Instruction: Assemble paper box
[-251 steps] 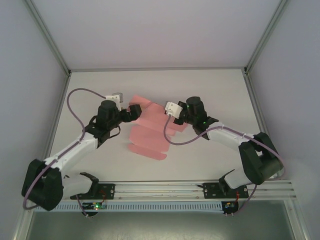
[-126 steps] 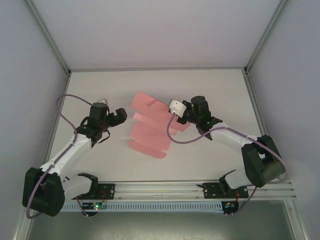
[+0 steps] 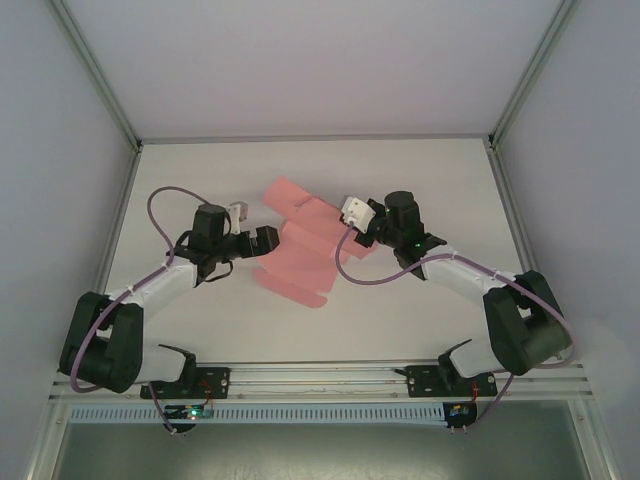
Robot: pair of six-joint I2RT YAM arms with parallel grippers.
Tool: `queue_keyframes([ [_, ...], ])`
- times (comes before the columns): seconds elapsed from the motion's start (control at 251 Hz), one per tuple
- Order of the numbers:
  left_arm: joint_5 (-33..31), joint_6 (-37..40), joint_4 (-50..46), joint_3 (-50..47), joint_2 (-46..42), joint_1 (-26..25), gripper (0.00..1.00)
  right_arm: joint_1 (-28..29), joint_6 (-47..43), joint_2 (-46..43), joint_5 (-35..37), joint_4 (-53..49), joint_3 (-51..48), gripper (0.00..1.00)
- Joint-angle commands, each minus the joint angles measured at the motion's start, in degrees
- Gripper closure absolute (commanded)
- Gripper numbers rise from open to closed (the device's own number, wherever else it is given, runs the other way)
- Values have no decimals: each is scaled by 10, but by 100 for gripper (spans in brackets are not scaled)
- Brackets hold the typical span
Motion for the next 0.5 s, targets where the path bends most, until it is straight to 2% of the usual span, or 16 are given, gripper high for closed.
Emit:
queue_keyframes([
  [0.0, 31, 30, 36, 19, 16, -11, 0, -1, 19, -13, -37, 24, -1, 98],
  [0.295, 8, 20, 50, 56, 84, -21, 0, 1, 15, -7, -83, 8, -3, 98],
  [0.411, 4, 13, 53, 69, 109, -25, 6, 6, 9, 1, -90, -6, -3, 98],
  [0.495, 13, 7, 57, 77, 126, -27, 15, 11, 4, 8, -94, -14, -2, 98],
])
